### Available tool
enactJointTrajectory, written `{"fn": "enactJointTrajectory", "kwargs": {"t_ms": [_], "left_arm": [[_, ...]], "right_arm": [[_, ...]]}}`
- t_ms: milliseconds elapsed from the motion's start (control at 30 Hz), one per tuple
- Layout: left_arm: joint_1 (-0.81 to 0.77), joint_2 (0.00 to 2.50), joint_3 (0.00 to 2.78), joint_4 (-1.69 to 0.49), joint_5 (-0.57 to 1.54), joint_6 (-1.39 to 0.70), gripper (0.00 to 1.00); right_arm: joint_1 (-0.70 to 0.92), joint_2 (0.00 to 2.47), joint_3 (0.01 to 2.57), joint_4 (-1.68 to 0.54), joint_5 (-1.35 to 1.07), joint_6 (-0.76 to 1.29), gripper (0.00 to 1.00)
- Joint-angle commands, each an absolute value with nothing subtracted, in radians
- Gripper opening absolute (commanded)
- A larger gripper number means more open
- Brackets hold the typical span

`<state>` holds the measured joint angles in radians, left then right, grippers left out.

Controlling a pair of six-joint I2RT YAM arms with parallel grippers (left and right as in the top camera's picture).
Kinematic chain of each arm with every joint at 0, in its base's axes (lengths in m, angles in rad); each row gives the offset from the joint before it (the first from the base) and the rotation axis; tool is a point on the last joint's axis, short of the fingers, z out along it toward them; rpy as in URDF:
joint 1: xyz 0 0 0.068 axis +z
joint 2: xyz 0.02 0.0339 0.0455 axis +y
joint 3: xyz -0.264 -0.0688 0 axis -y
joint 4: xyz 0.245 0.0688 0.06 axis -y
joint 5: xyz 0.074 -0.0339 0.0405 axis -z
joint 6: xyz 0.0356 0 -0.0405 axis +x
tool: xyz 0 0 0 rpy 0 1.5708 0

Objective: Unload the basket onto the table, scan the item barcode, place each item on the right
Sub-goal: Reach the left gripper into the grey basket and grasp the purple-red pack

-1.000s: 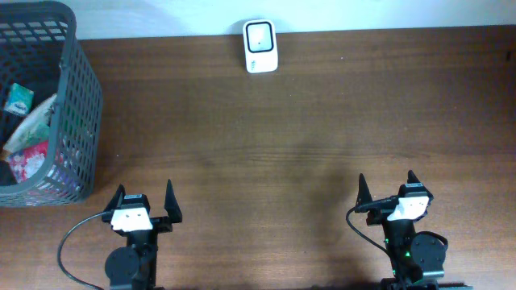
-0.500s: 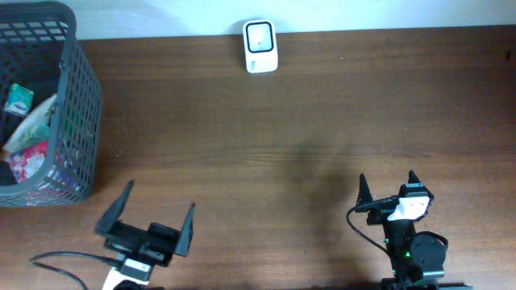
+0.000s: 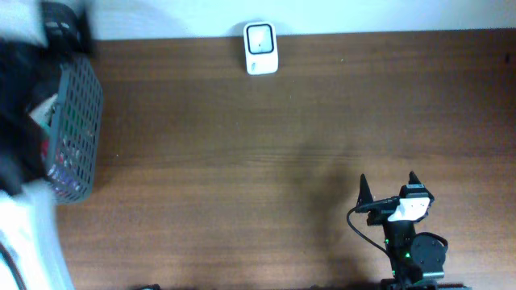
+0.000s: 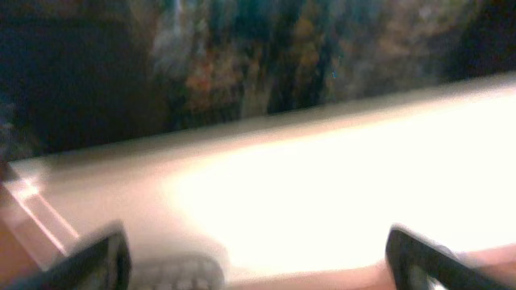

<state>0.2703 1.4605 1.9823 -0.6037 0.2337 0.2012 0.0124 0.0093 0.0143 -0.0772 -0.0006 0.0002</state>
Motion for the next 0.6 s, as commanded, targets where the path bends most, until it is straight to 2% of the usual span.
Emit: {"fn": "enactJointTrajectory", "kwargs": {"t_ms": [0,67,267,500,567], "left_arm": [[0.438,1.710,2.354,-0.973,0.132,0.234,0.99],[0.517,1.808,2.421,-1.197,0.133,0.234,0.99],[0.638,1.912,2.381,-1.281,0.104,0.211,0.99],[0.675,2.078,2.370,-1.455,0.037,0.211,1.00],[0.674,2.114,2.370,-1.502,0.036,0.211,0.88]], "right_arm": [[0.006,0.004,0.006,-0.080,0.004,0.004,0.99],[0.006,0.004,0.006,-0.080,0.005,0.004,0.99],[0.006,0.004,0.006,-0.080,0.004,0.004,0.99],[0.006,0.004,0.006,-0.080,0.004,0.004,0.99],[0.006,0.004,0.006,-0.080,0.005,0.004,0.99]]}}
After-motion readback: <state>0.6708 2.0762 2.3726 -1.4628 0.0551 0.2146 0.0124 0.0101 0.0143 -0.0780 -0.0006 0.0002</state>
